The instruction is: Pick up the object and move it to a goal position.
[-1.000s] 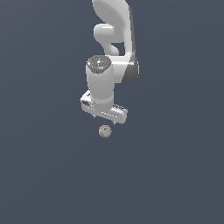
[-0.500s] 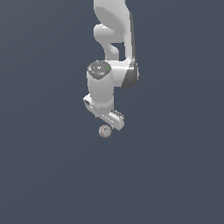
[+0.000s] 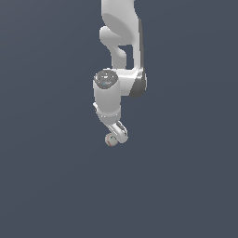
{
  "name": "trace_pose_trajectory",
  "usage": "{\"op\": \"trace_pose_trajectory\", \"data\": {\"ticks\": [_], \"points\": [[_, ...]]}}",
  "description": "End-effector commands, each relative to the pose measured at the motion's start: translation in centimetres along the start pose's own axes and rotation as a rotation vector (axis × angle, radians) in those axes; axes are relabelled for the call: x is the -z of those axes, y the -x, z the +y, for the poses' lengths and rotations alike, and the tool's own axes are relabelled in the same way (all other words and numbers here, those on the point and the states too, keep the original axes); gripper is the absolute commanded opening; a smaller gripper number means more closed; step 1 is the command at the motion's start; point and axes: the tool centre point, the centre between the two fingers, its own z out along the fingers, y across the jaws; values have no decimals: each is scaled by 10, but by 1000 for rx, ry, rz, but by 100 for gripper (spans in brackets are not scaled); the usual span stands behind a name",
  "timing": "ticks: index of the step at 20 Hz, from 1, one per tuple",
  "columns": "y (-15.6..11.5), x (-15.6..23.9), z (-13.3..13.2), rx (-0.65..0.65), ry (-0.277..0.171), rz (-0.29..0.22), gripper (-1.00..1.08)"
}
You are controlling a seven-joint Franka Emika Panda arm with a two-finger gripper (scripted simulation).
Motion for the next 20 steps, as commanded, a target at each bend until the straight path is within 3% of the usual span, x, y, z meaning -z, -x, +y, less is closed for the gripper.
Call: {"op": "trace_pose_trajectory", "data": {"ticks": [1, 11, 20], "points": [[0, -4, 0, -73, -1, 1, 100], [-1, -18, 2, -315, -3, 7, 100], [-1, -23, 3, -412, -4, 10, 100]]}}
